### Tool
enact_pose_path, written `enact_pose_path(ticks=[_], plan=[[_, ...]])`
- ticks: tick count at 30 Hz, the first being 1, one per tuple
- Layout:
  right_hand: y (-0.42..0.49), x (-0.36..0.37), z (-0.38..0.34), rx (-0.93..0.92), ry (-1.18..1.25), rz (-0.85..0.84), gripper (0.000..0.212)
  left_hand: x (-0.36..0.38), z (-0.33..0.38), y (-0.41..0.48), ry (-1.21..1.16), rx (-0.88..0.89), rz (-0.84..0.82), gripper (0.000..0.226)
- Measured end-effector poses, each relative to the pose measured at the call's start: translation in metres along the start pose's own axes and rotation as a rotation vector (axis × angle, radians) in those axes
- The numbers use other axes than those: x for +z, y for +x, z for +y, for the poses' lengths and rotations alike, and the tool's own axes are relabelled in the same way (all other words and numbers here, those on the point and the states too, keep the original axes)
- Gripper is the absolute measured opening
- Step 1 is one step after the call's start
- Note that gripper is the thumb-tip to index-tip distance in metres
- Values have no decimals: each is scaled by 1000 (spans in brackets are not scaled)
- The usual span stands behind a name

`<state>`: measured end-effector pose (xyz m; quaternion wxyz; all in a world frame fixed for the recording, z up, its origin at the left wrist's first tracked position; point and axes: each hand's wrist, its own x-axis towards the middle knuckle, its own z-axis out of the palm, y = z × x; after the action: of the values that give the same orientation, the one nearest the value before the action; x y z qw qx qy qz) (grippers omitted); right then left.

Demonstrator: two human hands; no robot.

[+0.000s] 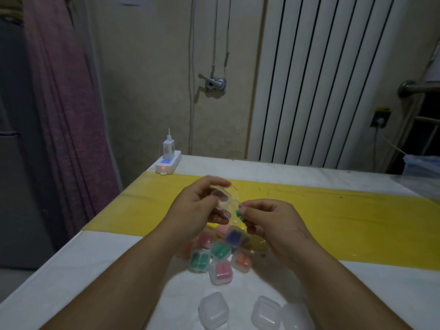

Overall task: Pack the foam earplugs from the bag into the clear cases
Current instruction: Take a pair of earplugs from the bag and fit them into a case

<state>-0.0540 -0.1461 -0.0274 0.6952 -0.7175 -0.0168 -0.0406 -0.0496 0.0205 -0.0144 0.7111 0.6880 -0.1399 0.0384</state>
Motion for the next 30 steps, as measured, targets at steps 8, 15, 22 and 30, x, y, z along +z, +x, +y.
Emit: enact_pose_path(ticks=[8,15,22,30], plan=[[-1,-1,-1,-45,56,71,12,-3,-8,-2,318,-33,-24,35],[-7,1,-4,-270,-93,134,22,1,-7,-3,361,-18,36,39],[-10,5,-1,-388,-409,147,26,4,-9,-3,289,-45,48,36],[-9,9,3,-430,-511,214,8,0,-11,-1,197,-36,39,38]])
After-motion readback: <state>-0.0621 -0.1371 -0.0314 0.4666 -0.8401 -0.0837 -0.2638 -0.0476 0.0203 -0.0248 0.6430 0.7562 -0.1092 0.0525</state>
